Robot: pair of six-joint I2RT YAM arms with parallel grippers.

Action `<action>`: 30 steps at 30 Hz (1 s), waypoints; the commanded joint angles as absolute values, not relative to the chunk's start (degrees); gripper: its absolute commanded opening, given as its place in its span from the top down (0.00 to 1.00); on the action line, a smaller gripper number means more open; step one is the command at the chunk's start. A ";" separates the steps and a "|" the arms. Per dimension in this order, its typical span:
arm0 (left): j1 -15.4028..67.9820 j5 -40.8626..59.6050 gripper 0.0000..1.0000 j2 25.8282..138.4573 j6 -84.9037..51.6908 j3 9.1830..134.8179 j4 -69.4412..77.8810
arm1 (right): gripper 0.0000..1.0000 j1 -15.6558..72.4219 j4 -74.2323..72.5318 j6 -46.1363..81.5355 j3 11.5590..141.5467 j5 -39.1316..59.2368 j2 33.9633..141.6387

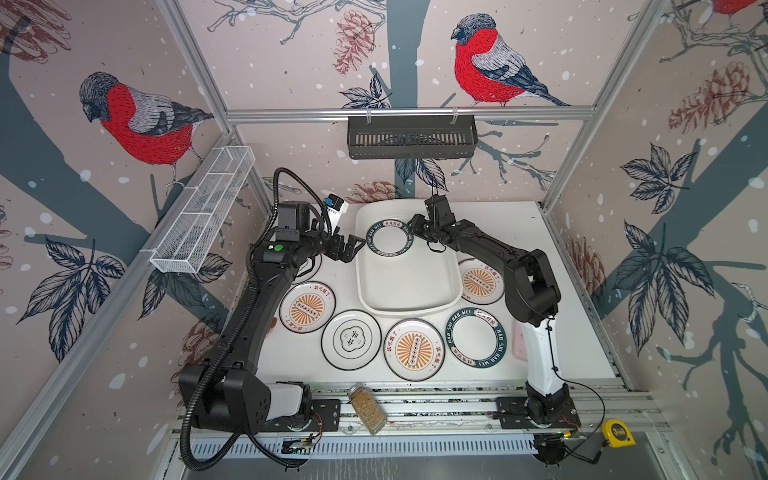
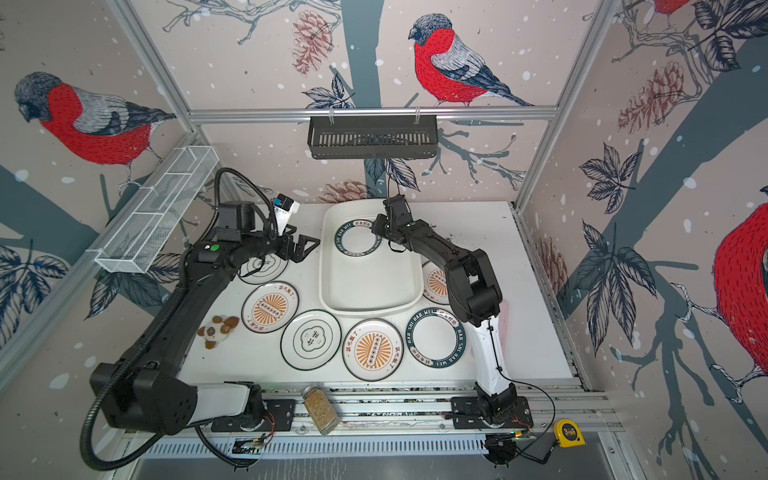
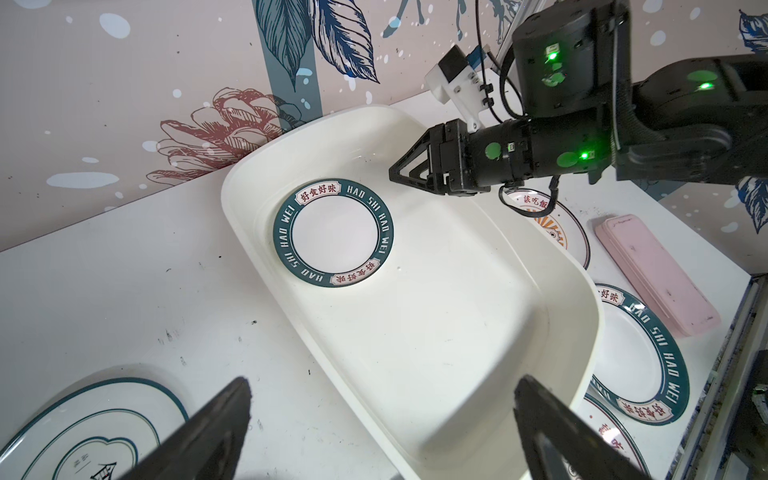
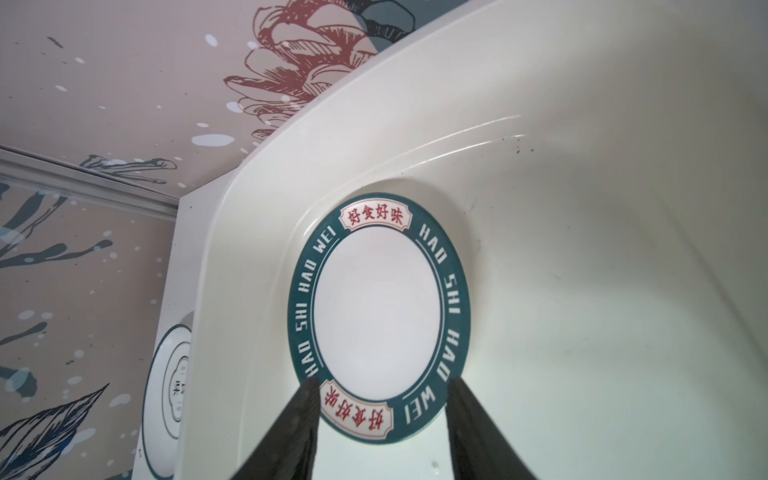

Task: Place the plates into the plastic bin on the countertop
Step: 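Lower the plate into the tray and open the right gripper, then withdraw the right gripper and move it toward the orange-sunburst plate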

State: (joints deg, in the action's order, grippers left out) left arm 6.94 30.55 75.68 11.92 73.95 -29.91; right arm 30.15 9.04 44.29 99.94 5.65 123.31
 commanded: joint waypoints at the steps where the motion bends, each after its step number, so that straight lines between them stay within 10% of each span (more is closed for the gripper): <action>1: 6.94 31.16 0.02 75.40 12.54 73.55 -28.79 | 0.49 30.39 9.80 41.78 96.39 4.48 119.40; 19: 6.94 33.71 0.02 73.00 12.70 73.80 -30.06 | 0.46 25.12 5.36 40.08 66.78 3.79 89.16; 30: 7.03 35.59 0.02 72.29 14.24 73.59 -31.77 | 0.44 2.47 3.06 42.04 50.97 19.83 76.14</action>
